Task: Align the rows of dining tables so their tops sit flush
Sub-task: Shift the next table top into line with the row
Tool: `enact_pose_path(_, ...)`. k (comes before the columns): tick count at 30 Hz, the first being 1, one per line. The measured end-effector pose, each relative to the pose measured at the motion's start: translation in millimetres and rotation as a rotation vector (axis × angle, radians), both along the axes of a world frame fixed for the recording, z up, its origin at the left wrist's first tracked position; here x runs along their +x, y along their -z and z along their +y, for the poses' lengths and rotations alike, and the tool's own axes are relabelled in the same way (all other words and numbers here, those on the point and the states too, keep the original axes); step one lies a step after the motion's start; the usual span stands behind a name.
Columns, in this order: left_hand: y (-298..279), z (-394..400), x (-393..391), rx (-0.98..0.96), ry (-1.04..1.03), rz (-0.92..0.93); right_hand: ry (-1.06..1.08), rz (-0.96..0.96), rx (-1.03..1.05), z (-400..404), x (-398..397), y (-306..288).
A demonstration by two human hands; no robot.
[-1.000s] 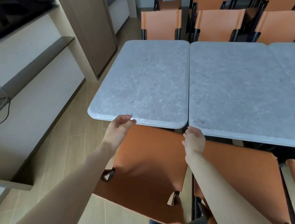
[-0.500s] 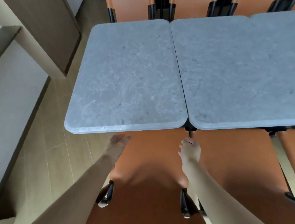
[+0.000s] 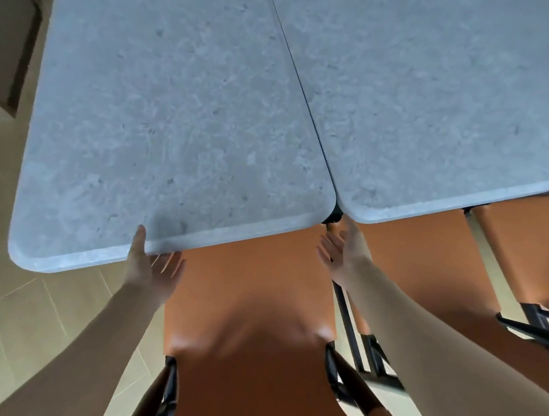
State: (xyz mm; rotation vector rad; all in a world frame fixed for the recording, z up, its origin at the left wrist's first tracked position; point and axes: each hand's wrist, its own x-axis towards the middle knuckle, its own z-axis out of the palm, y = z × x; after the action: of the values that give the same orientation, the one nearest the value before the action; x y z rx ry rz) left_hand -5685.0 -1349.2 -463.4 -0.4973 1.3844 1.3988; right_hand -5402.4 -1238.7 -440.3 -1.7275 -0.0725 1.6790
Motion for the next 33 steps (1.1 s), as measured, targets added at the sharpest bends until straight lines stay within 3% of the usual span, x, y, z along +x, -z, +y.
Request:
enact_pose_path(3, 22, 8, -10, 0.117, -0.178, -0.006, -0.041, 0.021, 0.043, 16, -11, 20)
enact_pose_path(6, 40, 11, -11, 0.227, -0.207, 0.026, -0.084, 0.118, 0.09, 28, -24, 39)
enact_pose_path(11, 56, 12, -12, 0.449, -0.304, 0.044, 0.03, 0.245, 0.178, 41, -34, 53)
enact_pose_path(19, 48, 17, -16, 0.384, -0.251, 0.018, -0.025, 0.3, 0.189, 40, -24, 54)
enact_pose_path(33, 48, 11, -13, 0.451, -0.243, -0.009, -0.099, 0.263, 0.217, 35, -22, 41)
